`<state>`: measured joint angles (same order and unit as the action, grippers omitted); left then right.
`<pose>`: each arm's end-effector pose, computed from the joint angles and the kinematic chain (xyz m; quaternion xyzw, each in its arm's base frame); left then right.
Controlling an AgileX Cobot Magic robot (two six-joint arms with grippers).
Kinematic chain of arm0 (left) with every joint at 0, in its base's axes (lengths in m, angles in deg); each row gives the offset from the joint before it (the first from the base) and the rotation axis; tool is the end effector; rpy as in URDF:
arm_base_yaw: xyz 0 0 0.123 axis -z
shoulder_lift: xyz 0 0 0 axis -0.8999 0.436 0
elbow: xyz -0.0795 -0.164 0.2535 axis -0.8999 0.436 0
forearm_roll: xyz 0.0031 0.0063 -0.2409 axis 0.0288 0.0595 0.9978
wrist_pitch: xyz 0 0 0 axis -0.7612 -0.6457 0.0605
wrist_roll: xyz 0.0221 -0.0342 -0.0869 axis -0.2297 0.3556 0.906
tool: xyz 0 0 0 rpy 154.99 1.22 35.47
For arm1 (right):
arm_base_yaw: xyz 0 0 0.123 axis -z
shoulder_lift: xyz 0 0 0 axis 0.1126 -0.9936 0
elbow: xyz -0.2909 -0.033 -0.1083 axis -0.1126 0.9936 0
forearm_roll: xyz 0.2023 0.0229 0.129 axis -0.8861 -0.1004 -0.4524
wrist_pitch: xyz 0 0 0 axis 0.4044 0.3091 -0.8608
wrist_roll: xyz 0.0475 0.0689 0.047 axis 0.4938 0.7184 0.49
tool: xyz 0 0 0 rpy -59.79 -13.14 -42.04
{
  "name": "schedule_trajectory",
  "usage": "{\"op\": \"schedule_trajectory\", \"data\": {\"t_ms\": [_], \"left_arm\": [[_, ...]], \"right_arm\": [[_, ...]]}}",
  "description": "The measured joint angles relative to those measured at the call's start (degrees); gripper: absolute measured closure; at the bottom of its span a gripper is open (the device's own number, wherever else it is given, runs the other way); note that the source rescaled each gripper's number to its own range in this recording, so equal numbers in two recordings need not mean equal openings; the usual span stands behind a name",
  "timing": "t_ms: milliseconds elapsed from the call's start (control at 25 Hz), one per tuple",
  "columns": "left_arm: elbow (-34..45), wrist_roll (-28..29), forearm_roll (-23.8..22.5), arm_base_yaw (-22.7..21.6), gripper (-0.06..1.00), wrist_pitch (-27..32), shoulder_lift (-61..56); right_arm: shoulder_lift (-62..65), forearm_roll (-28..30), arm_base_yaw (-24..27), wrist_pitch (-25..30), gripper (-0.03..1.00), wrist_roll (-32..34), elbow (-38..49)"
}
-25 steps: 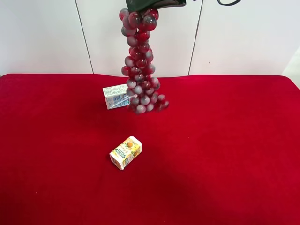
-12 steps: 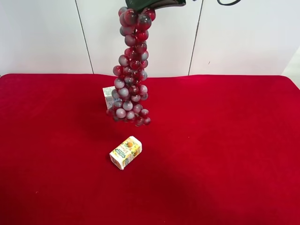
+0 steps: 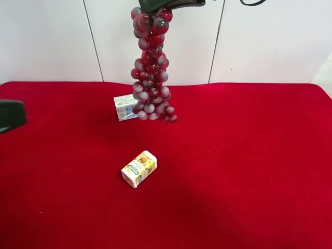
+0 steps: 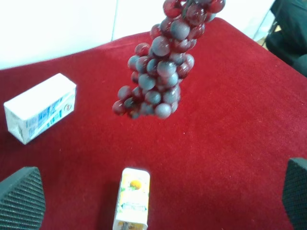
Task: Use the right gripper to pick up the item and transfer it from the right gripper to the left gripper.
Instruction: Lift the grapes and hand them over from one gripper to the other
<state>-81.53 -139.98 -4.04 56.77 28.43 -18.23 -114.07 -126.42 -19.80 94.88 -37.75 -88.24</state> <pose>0.0547 -0.0601 0.3257 0.1910 0.7833 -0.2558 0.5334 0.2608 0.1947 0.4161 -0.3735 0.7740 0.3618 0.3612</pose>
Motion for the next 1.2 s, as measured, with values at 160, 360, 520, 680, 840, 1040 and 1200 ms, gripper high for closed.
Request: {"op": "schedule_trajectory", "data": {"t_ms": [160, 360, 520, 680, 840, 1040, 1200], "left_arm": [[0.0, -6.88, 4.18, 0.0, -0.06, -1.19, 5.09], [0.0, -15.04, 8.98, 0.0, -0.06, -3.05, 11.77], [0.0, -19.6, 10.92, 0.0, -0.06, -4.84, 16.63], [0.0, -21.33, 12.64, 0.0, -0.06, -7.38, 20.45], [0.0, -22.39, 12.85, 0.0, -0.06, -11.85, 21.49], [0.0, -22.78, 12.85, 0.0, -0.06, -14.44, 21.49], [0.0, -23.44, 12.85, 0.0, -0.05, -14.44, 21.49]], "right_arm": [[0.0, -0.43, 0.0, -0.32, 0.97, -0.06, 0.0], [0.0, -0.47, 0.0, -1.09, 0.97, -0.11, 0.0], [0.0, -0.47, 0.0, -1.14, 0.97, -0.11, 0.0], [0.0, -0.47, 0.0, -1.19, 0.97, -0.11, 0.0], [0.0, -0.47, 0.0, -1.23, 0.97, -0.11, 0.0], [0.0, -0.47, 0.0, -1.31, 0.97, -0.11, 0.0], [0.0, -0.47, 0.0, -1.47, 0.97, -0.11, 0.0]]}}
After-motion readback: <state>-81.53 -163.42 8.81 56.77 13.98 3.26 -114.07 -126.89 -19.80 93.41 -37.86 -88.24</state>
